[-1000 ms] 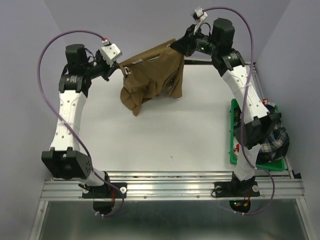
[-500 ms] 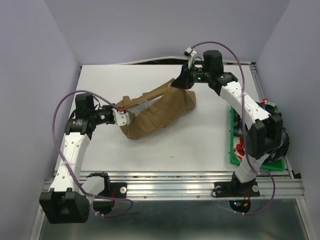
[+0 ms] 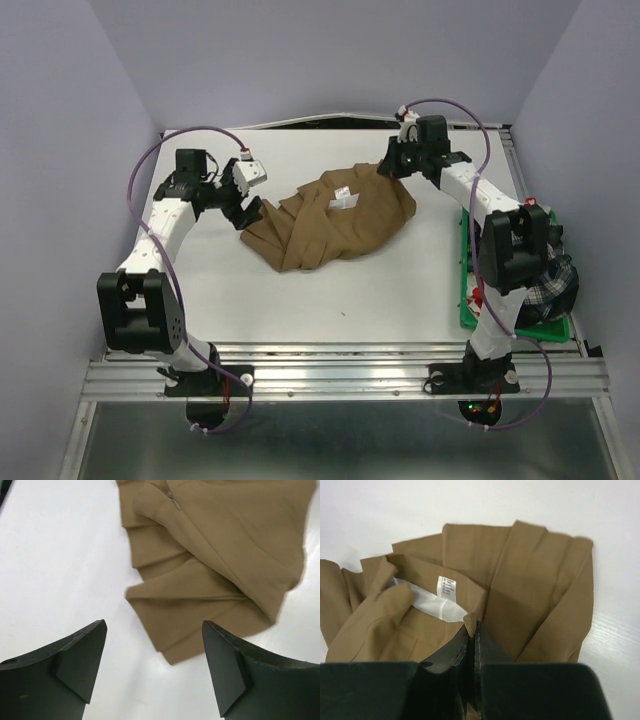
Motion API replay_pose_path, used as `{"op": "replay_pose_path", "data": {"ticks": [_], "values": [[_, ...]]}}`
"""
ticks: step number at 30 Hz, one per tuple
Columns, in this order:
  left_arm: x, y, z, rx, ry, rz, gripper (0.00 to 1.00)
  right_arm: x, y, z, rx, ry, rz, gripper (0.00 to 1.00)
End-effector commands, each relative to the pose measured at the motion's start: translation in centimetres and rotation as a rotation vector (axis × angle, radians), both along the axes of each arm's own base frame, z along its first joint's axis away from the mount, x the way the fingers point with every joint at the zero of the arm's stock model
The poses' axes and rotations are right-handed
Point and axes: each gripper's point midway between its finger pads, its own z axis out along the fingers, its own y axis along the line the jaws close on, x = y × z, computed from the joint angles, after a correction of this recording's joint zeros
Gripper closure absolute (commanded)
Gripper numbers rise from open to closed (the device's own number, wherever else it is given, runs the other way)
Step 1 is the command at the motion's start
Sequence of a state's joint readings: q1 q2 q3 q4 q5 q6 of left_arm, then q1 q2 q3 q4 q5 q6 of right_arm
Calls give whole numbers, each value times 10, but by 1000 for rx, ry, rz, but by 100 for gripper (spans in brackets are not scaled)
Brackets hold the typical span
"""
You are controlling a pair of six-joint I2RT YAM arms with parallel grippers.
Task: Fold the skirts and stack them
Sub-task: Flatten the skirt out
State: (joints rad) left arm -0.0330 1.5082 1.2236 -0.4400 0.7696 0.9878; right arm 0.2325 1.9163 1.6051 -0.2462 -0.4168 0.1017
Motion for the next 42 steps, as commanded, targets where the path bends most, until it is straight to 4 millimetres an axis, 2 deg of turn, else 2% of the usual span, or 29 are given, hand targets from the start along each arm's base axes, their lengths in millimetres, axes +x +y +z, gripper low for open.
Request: {"op": "replay_pose_path", "data": {"ticks": [1,2,4,6,7,8,9,11,12,13,14,15,16,17,19,20,21,22,24,26,32,33,36,41,42], "values": [[-31,-17,35,-184,91,105,9,16,2,11,12,-70,-67,99],[-41,-22,20,-223,165,175,6,15,2,8,14,-60,-68,99],[-39,-28,27,-261,135,216,6,12,5,6,23,-49,-55,99],[-38,-39,26,-301,183,230,7,8,6,2,31,-32,-48,99],[-33,-45,18,-332,259,265,9,6,6,0,32,-27,-46,99],[-25,-51,29,-351,259,261,12,4,6,-1,32,-24,-46,99],[-20,-62,20,-352,308,257,13,3,5,-2,29,-22,-48,99],[-3,-72,28,-369,314,295,15,-1,3,-8,22,-10,-54,99],[2,-85,13,-350,352,294,16,-2,2,-11,20,-2,-56,99],[13,-88,15,-345,338,324,16,-5,1,-15,16,8,-57,99],[20,-96,-2,-325,372,324,17,-6,0,-19,13,18,-62,99],[24,-96,6,-331,355,331,17,-6,0,-19,13,16,-62,99],[31,-100,-11,-316,389,341,17,-7,0,-18,11,15,-63,99],[38,-107,-6,-318,377,336,17,-8,-1,-20,10,19,-63,99],[47,-115,-19,-319,413,335,16,-9,-1,-20,7,17,-60,99],[51,-122,-14,-333,414,322,16,-10,-2,-20,2,15,-59,99],[54,-126,-21,-333,431,321,16,-10,-2,-21,-2,16,-59,99],[60,-129,-16,-345,417,319,16,-10,-3,-21,-4,15,-61,99],[64,-138,-23,-346,434,320,16,-10,-3,-21,-7,15,-61,99],[70,-147,-22,-340,422,317,16,-10,-3,-21,-4,16,-59,99],[84,-155,-52,-273,457,387,16,-7,-2,-17,2,11,-62,99],[85,-155,-64,-251,477,401,20,-7,-1,-17,4,10,-63,99],[93,-151,-77,-210,481,450,27,-5,-5,-15,6,9,-69,99],[101,-147,-83,-171,476,493,36,-4,-10,-13,6,5,-77,99],[100,-147,-85,-164,478,491,44,-4,-10,-13,6,7,-77,99]]}}
